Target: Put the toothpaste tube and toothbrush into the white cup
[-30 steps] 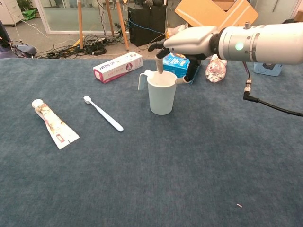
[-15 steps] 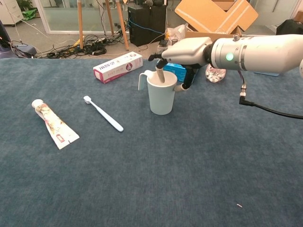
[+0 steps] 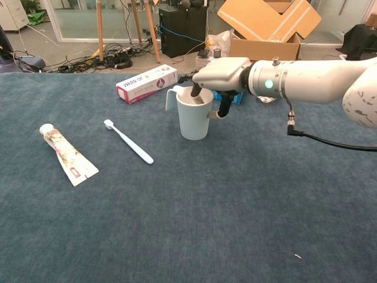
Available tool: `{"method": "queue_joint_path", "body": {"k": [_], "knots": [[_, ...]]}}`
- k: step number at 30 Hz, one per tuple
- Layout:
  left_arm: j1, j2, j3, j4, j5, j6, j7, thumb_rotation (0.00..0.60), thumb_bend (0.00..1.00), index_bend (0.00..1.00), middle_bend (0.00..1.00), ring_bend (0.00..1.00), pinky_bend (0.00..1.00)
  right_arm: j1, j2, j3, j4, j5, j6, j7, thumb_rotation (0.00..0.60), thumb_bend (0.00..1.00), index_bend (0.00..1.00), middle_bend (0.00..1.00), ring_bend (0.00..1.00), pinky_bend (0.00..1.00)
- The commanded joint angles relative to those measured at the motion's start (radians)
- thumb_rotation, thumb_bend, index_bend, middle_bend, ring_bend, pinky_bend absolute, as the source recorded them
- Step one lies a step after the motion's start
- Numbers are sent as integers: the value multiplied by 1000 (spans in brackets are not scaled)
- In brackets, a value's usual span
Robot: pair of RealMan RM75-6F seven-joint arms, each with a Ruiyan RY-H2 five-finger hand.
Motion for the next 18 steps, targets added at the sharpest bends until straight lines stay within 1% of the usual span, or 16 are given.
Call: {"method": "queue_joint_path", "body": {"k": [1,7,18], "knots": [[1,2,1,-1,1,0,-1,600,150,242,28,0,0,7,-15,-2,17,-6,6,9,600,262,618,0,0,127],[6,2,-3,1,1,12,-3,600,150,242,28,0,0,21,-42,-8,53,-19,13,30,600,262,621,0,0,127],[15,10,-11,0,-13,22,-2,600,150,242,28,0,0,48,-57,-6,79,-29,11,73,600,262,623,0,0,127]]}}
